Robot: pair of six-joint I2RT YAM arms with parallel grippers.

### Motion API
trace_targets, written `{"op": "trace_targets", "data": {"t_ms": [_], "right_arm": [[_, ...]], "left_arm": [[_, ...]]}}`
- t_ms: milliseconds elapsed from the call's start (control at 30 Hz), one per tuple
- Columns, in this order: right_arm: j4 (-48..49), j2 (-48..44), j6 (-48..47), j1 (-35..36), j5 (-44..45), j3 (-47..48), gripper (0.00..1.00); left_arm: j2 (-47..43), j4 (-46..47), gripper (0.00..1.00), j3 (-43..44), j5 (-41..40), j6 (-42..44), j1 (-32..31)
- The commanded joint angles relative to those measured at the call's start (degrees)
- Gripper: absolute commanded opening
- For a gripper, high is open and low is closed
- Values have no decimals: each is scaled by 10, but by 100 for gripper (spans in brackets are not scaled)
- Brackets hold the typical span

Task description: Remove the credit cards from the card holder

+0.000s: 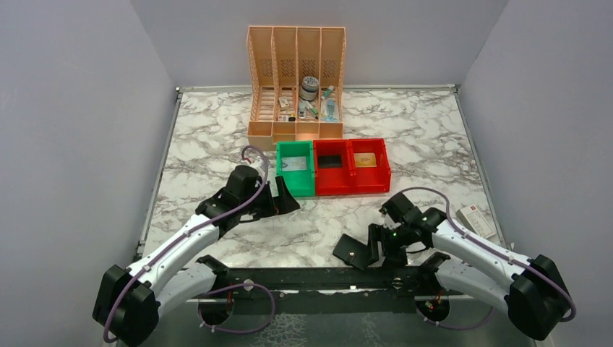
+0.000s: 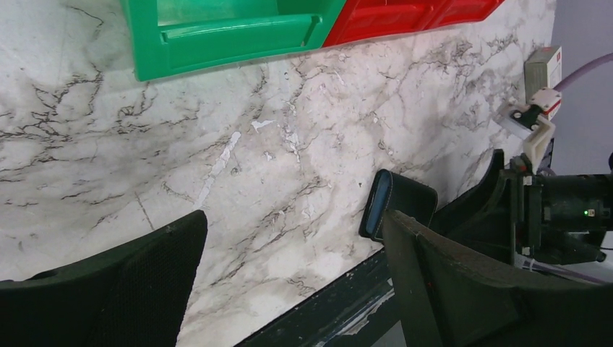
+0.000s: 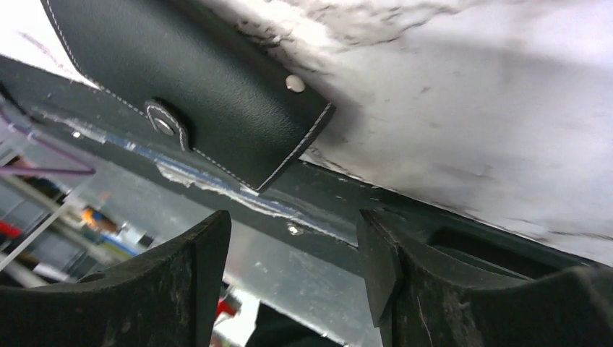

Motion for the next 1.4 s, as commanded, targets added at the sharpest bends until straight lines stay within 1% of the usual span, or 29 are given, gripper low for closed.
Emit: {"op": "trace_targets", "data": {"t_ms": [0,33,167,300,400,567,633,700,800,833,867,967,1033,1067,1100,1167,1233,1300,1367], "right_arm": [[119,4,27,4,-136,-25,64],[145,5,36,4,-150,-28,64],[262,23,79,4,-156,-48,64],[407,86,132,4,-185,-79,62],[498,127,158,7,-206,-84,61],[553,155,143,47,-219,-44,62],[568,164,130,50,-240,-34,62],[546,164,104,50,-237,-20,62],[482,146,64,50,-184,3,62],[443,137,44,50,-146,15,62],[396,129,29,50,-90,29,62],[285,113,11,50,59,66,61],[251,111,-3,50,124,76,59],[245,112,-9,50,140,78,59],[245,117,-12,50,150,74,57],[256,133,-13,50,143,69,53],[270,155,-14,50,117,64,50],[317,173,-23,50,77,44,48],[347,185,-15,50,56,31,40]], "left_arm": [[16,28,92,0,42,17,-5],[19,30,91,0,45,18,-7],[28,38,87,-1,51,7,-20],[32,39,86,-7,44,-8,-38],[27,41,85,-15,38,-25,-53],[18,45,84,-31,19,-53,-75],[20,46,83,-35,10,-62,-85],[24,46,81,-35,3,-71,-94],[22,48,79,-36,-16,-85,-110],[18,50,78,-36,-23,-89,-117],[15,53,77,-39,-29,-93,-124],[12,62,75,-47,-39,-109,-144],[18,69,74,-51,-50,-125,-165],[23,71,73,-51,-58,-130,-178],[27,72,73,-50,-68,-136,-193],[31,73,72,-48,-90,-147,-217],[29,84,69,-53,-116,-158,-240],[27,107,67,-62,-135,-163,-253],[32,138,64,-78,-141,-168,-262]]}}
